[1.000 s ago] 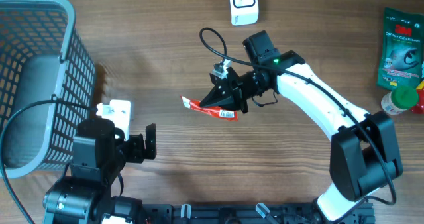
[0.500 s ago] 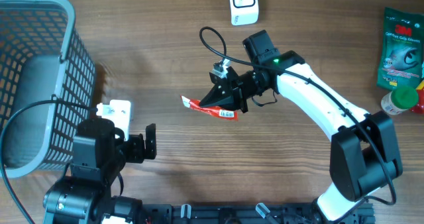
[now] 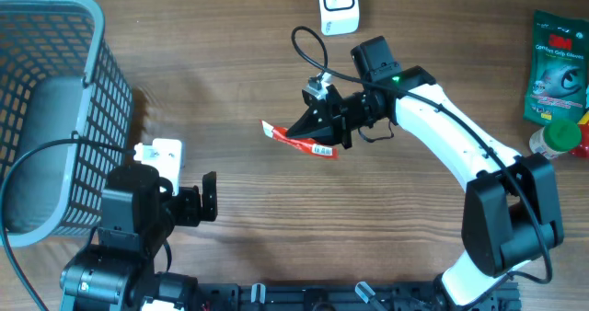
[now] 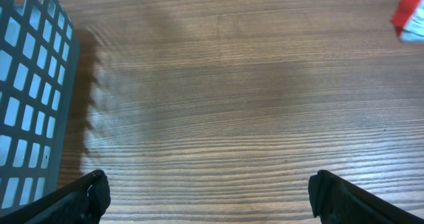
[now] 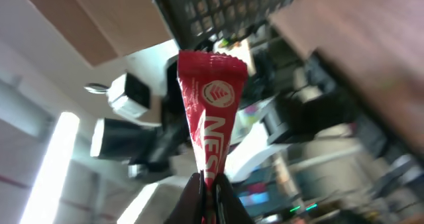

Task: Scan the item barcode
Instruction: 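Hold the Nescafe stick against the scanner face with the right gripper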

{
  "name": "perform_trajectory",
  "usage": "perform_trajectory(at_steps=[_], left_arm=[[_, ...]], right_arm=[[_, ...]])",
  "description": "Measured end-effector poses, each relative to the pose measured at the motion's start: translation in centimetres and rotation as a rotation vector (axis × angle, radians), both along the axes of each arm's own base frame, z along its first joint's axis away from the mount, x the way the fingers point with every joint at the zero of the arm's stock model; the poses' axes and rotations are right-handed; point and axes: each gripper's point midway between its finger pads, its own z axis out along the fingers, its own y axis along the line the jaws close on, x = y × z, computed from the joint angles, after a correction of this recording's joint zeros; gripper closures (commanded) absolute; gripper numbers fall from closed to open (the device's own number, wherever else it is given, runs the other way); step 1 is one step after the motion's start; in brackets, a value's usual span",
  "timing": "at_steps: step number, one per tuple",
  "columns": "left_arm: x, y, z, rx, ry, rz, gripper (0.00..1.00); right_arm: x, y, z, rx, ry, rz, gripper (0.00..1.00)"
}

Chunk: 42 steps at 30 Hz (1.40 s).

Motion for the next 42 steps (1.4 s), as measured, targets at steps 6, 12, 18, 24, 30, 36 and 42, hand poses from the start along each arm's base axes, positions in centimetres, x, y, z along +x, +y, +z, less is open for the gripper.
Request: perform_trajectory(at_steps=[6, 12, 18, 24, 30, 36, 42], left_arm=[[0.0, 0.0, 0.0, 0.000, 0.000, 0.000, 0.00], [0.0, 0.0, 0.0, 0.000, 0.000, 0.000, 0.00], [0.0, 0.0, 0.0, 0.000, 0.000, 0.000, 0.00], [0.0, 0.0, 0.0, 0.000, 0.000, 0.000, 0.00], [0.0, 0.0, 0.0, 0.000, 0.000, 0.000, 0.00], [0.0, 0.0, 0.0, 0.000, 0.000, 0.000, 0.00], [0.0, 0.0, 0.0, 0.000, -0.001, 0.000, 0.00]], right_arm=[[2.3, -1.4, -6.2, -0.289, -0.301, -0.074, 0.96], [4.0, -6.8, -12.8, -0.768, -0.426, -0.097, 0.96], [5.1, -12.5, -14.8, -1.045, -0.450, -0.125, 0.96], [7.6, -17.1, -12.2, -1.199, -0.532, -0.294, 0.96], [12.1, -18.8, -9.3, -1.263, -0.672, -0.530, 0.96], [15.4, -18.6, -7.4, -1.227, -0.776, -0.660, 0.96], [19.1, -18.5, -4.4, -1.175, -0.897, -0.832, 0.95]])
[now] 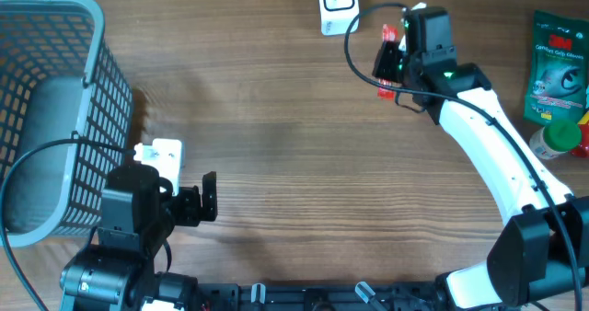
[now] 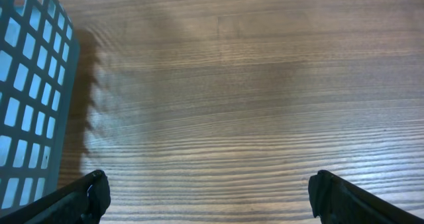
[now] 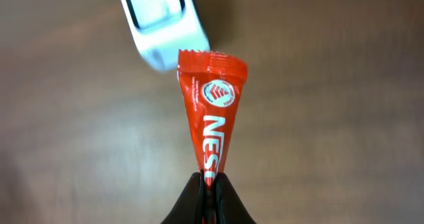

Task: Scan the item barcode
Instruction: 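Hold the Nescafe stick against the scanner face with the right gripper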

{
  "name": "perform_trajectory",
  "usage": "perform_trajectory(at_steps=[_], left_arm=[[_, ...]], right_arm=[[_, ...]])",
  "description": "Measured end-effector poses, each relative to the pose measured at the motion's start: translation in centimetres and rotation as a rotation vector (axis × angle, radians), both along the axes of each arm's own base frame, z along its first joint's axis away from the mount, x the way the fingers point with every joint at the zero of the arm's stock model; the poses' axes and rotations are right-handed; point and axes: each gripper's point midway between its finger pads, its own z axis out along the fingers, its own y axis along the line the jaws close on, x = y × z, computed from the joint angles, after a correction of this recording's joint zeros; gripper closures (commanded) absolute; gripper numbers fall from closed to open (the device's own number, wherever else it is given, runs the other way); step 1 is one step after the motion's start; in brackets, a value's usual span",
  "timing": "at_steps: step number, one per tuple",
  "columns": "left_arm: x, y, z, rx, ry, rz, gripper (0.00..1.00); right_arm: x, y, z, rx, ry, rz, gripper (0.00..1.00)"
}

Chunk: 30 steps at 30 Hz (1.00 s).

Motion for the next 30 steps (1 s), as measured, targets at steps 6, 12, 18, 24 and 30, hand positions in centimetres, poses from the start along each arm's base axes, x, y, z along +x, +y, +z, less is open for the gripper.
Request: perform_trajectory(at_steps=[6, 12, 18, 24, 30], left_arm=[[0.0, 0.0, 0.0, 0.000, 0.001, 0.000, 0.00], [0.0, 0.0, 0.0, 0.000, 0.001, 0.000, 0.00], [0.0, 0.0, 0.0, 0.000, 0.001, 0.000, 0.00], [0.0, 0.0, 0.0, 0.000, 0.000, 0.000, 0.00], [0.0, 0.0, 0.0, 0.000, 0.001, 0.000, 0.00]], right_arm=[[3.5, 0.4, -0.8, 0.022, -0.092, -0.032, 0.95], [7.9, 1.2, -4.5, 0.020, -0.063, -0.063, 0.95], [14.3, 2.1, -3.3, 0.078, -0.147, -0.142, 0.96], [19.7, 2.9, -2.7, 0.184, -0.268, -0.221, 0.95], [23.0, 3.8, -5.9, 0.245, -0.297, -0.253, 0.95]])
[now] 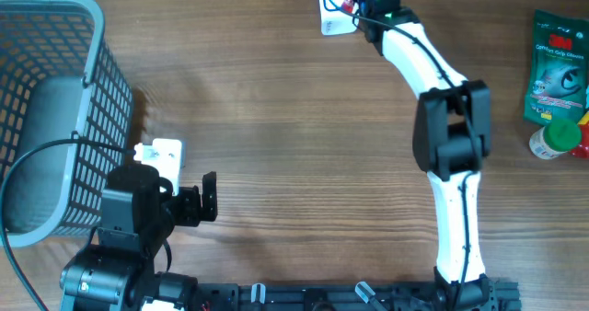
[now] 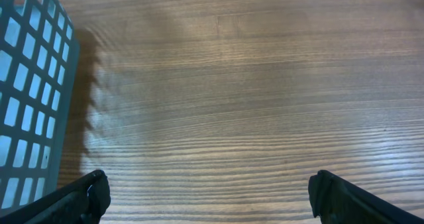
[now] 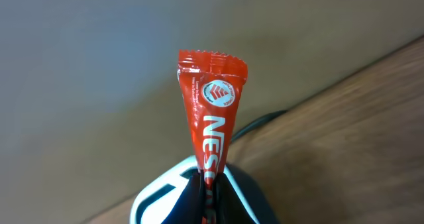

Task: Scan the item barcode
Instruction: 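Hold the Nescafe stick against the scanner face with the right gripper, then carry the Nescafe stick to the right edge and release it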

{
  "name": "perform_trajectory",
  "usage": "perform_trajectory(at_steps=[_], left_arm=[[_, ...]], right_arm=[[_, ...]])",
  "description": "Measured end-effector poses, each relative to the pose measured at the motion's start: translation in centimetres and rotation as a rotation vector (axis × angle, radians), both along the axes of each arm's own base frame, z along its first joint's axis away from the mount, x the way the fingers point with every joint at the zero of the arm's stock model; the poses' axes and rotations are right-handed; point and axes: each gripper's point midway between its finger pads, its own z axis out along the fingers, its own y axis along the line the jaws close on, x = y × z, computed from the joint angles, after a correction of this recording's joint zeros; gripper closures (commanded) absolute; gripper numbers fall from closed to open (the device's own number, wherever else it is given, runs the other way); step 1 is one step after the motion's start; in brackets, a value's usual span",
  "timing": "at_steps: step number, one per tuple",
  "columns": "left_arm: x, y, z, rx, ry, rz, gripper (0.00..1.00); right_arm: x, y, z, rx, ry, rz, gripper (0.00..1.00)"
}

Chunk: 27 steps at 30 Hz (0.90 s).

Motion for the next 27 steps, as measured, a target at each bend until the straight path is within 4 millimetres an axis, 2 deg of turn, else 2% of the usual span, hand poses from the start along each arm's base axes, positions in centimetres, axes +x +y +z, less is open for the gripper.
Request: perform_trajectory(at_steps=[2, 4, 10, 15, 19, 23, 24, 27], left_arm=[[0.0, 0.0, 0.0, 0.000, 0.000, 0.000, 0.00], [0.0, 0.0, 0.0, 0.000, 0.000, 0.000, 0.00], [0.0, 0.0, 0.0, 0.000, 0.000, -0.001, 0.00], [0.0, 0.0, 0.0, 0.000, 0.000, 0.000, 0.00], [0.0, 0.0, 0.0, 0.000, 0.000, 0.000, 0.00], [0.0, 0.0, 0.0, 0.000, 0.000, 0.000, 0.00], [0.0, 0.0, 0.0, 0.000, 0.000, 0.000, 0.00], [0.0, 0.0, 0.0, 0.000, 0.000, 0.000, 0.00]], right_arm=[[0.6, 0.1, -1.1, 0.006, 0.001, -0.003, 0.95], [0.8, 0.1, -1.2, 0.016, -0.004, -0.011, 0.95], [1.2, 0.0, 0.0, 0.027, -0.034, -0.026, 0.95], [0.2, -0.4, -1.4, -0.006, 0.076, -0.030, 0.95], [-0.3, -1.4, -0.7, -0.021, 0.137, -0.042, 0.96], [-0.6, -3.9, 0.0, -0.035, 0.185, -0.074, 0.95], [-1.0, -6.2, -0.1, -0.053, 0.221, -0.098, 0.95], [-2.6, -10.5, -1.0, -0.106, 0.321, -0.128, 0.95]])
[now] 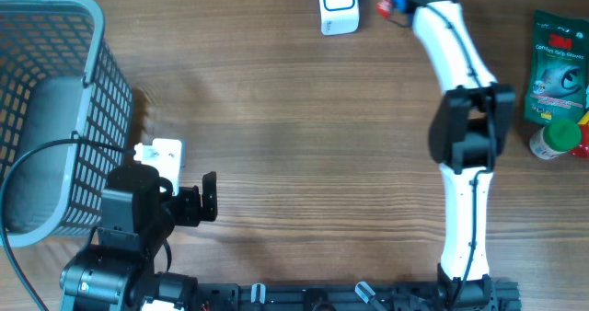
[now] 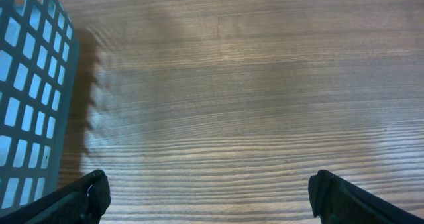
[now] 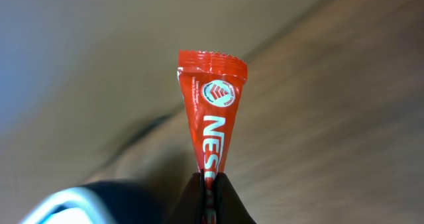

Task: Scan the item barcode
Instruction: 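Carry the Nescafe stick to the right edge and release it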

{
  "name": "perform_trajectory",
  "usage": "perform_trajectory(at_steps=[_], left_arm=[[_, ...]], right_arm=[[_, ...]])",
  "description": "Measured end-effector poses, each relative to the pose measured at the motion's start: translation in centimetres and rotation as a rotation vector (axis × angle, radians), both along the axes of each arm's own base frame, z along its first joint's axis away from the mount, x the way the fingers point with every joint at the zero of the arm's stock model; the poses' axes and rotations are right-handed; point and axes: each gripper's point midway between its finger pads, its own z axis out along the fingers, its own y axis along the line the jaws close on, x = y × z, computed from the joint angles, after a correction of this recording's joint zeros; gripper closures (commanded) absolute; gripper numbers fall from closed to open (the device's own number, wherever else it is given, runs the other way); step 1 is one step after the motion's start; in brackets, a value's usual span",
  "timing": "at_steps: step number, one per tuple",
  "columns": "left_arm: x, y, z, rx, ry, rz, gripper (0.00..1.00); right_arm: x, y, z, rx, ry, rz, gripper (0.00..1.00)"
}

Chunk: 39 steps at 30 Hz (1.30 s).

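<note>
A red sachet (image 3: 211,114) with white lettering stands up out of my right gripper (image 3: 211,181), which is shut on its lower end. From overhead the right gripper (image 1: 394,0) is at the table's far edge, with the sachet (image 1: 384,7) showing red just right of the white barcode scanner (image 1: 337,4). In the right wrist view a blurred edge of the scanner (image 3: 59,201) sits at the lower left. My left gripper (image 1: 204,201) rests open near the front left, with both fingers (image 2: 89,194) apart over bare wood.
A grey mesh basket (image 1: 51,99) stands at the left, its wall (image 2: 26,85) close to the left gripper. A green pouch (image 1: 557,58) and a jar with a green lid (image 1: 557,138) sit at the right edge.
My right gripper has shifted right along the far edge, from over the scanner to just right of it, still holding the sachet. The left arm has not moved.
The right gripper first held the sachet near the table's middle. It then held it closer to the scanner at the back, then right above the scanner, and now just to the scanner's right. The left gripper has stayed open and still.
</note>
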Motion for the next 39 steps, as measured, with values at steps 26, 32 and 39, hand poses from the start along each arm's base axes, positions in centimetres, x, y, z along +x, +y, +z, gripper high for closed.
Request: perform_trajectory(at_steps=[26, 32, 39], left_arm=[[0.0, 0.0, 0.0, 0.000, 0.000, 0.000, 0.00], [0.0, 0.0, 0.0, 0.000, 0.000, 0.000, 0.00], [0.0, 0.0, 0.0, 0.000, 0.000, 0.000, 0.00]], right_arm=[[-18.5, -37.7, -7.5, -0.094, 0.468, -0.311, 0.00], [-17.8, -36.2, -4.3, -0.095, 0.429, -0.283, 0.00], [-16.1, -31.0, 13.1, -0.122, 0.087, -0.185, 0.00]])
